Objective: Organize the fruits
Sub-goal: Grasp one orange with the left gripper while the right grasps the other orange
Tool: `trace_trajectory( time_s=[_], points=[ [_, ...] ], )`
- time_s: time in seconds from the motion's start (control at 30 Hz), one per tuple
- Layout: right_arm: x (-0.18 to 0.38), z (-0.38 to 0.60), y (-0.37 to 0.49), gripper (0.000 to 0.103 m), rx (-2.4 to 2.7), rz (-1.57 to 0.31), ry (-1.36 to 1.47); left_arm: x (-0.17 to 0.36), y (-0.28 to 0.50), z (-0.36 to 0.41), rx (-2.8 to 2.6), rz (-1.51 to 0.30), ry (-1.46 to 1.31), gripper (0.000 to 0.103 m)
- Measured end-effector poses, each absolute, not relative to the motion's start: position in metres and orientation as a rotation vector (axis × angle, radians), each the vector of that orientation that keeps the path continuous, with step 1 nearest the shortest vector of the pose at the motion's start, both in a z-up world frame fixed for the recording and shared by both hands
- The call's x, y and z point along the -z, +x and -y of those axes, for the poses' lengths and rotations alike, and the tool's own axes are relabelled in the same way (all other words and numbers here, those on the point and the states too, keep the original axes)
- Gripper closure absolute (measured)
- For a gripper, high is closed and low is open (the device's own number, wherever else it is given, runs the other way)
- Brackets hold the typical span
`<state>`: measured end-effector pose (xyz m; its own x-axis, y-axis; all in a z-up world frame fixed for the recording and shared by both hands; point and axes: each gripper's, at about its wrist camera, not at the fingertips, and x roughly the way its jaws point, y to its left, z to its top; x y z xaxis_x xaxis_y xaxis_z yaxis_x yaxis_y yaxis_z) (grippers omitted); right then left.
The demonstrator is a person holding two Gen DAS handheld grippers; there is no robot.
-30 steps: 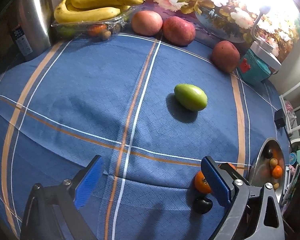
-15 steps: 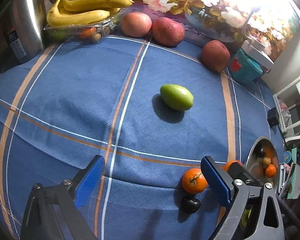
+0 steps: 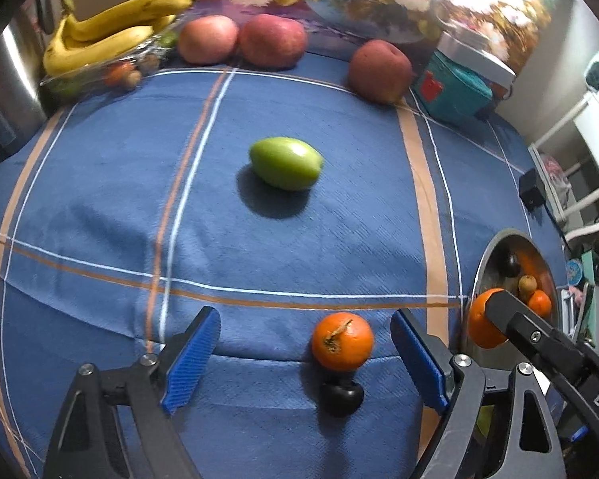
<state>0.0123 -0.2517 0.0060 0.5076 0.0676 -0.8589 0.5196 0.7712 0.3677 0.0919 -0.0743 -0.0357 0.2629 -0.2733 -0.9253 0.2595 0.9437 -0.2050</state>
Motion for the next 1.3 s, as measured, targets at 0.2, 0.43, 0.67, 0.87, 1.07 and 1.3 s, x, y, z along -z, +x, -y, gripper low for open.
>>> trace_trajectory(
  time_s=[0.2, 0.43, 0.67, 0.87, 1.07, 1.3],
  points=[
    [-0.007, 0.254, 0.009, 0.066, 0.295, -1.017, 0.663, 0.044, 0.09, 0.086, 0.365, -1.273, 0.035, 0.017],
    [-0.006, 0.253, 0.01, 0.066, 0.291, -1.025, 0.659, 0.05, 0.086, 0.098, 0.391, -1.28, 0.071, 0.032],
    [-0.006, 0.252, 0.01, 0.067, 0.291, -1.029, 0.651, 0.053, 0.085, 0.106, 0.406, -1.283, 0.097, 0.055],
    [-0.004, 0.252, 0.01, 0.067, 0.29, -1.034, 0.65, 0.052, 0.086, 0.108, 0.41, -1.278, 0.089, 0.064],
    [-0.003, 0.251, 0.011, 0.067, 0.29, -1.037, 0.648, 0.036, 0.088, 0.094, 0.416, -1.244, 0.043, 0.064],
    [-0.001, 0.251, 0.011, 0.067, 0.292, -1.04, 0.652, 0.016, 0.093, 0.072, 0.396, -1.2, -0.034, 0.064]
  ],
)
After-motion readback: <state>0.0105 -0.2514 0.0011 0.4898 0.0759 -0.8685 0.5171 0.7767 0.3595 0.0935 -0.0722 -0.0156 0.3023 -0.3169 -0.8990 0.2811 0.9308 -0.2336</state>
